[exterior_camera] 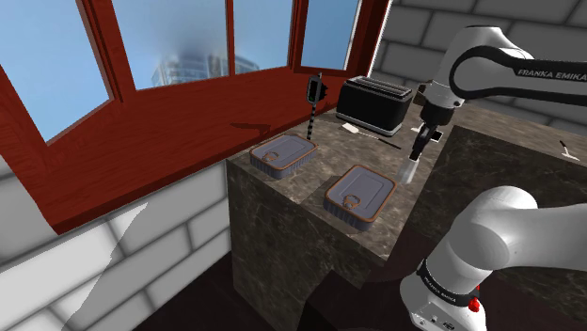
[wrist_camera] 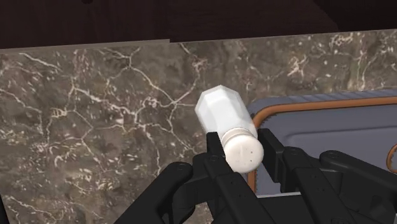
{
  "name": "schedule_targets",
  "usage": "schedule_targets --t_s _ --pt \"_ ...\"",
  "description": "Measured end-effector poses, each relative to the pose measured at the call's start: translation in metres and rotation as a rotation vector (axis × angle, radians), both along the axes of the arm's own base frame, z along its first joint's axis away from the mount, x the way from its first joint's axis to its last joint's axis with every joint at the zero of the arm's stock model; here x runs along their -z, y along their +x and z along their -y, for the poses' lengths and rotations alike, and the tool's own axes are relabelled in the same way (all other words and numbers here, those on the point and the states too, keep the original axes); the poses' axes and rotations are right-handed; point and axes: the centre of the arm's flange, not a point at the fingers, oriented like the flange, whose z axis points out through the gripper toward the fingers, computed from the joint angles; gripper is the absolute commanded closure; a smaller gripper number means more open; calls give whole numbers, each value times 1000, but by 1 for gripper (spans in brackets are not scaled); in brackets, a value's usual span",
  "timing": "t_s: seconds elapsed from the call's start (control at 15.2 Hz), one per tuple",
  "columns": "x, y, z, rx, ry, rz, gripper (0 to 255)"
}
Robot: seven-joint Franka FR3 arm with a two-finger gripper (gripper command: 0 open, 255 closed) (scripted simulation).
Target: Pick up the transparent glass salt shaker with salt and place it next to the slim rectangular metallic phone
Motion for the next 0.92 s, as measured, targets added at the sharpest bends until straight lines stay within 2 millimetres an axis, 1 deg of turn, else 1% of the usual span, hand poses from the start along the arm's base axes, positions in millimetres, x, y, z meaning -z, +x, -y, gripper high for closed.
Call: schedule_targets --t_s 0.46,0.92 --pt "-36 3 0 0 0 0 255" --pt "-73 1 0 0 0 0 255"
